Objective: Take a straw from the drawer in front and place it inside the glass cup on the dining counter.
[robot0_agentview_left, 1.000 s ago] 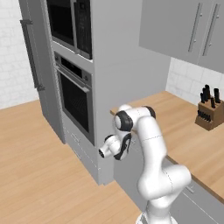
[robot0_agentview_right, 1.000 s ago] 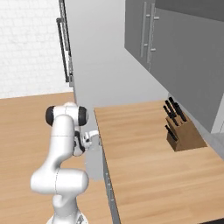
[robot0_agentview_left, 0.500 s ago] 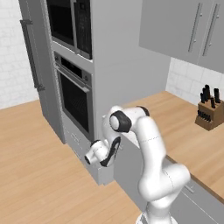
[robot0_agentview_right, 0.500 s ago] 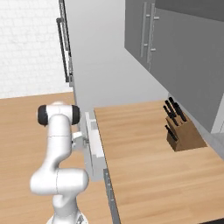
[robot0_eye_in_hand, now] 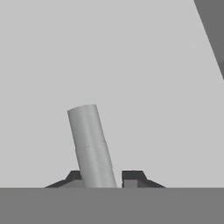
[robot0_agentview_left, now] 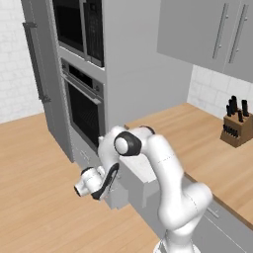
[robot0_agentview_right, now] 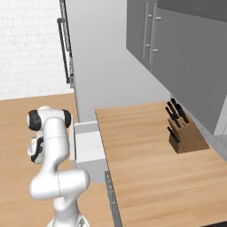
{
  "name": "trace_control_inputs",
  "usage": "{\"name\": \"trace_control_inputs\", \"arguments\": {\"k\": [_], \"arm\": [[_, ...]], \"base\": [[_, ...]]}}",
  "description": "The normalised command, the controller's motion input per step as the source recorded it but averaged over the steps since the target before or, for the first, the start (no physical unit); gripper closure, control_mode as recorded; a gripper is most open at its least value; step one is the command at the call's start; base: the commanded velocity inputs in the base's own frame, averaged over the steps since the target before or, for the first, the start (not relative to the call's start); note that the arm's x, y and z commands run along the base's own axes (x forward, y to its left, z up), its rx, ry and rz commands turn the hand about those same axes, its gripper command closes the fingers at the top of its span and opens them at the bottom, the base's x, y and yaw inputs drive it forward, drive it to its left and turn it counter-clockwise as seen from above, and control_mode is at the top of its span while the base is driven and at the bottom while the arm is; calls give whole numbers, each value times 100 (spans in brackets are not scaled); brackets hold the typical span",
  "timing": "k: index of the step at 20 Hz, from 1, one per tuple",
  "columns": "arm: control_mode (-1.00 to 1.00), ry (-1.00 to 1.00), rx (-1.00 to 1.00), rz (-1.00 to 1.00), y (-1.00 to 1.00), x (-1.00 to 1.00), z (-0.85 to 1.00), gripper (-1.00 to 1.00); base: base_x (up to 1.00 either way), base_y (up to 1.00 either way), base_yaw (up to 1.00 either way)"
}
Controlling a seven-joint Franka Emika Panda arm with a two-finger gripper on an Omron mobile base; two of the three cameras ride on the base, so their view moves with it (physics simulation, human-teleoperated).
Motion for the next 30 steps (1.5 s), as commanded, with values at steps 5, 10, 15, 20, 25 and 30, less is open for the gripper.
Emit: {"name": "trace_control_inputs", "arguments": {"k": [5,10,15,20,25,30], "arm": [[-100,0,0,0,100,-24,0,-100],[-100,7,15,0,51,-22,36,-100],[-100,15,39,0,29,-39,84,-100],[-100,18,47,0,4,-28,99,-100],[-100,10,40,0,-57,-8,100,-100],[-100,12,26,-2,-92,6,61,-100]], "base": [[0,0,0],[0,0,0],[0,0,0],[0,0,0],[0,0,0],[0,0,0]]}}
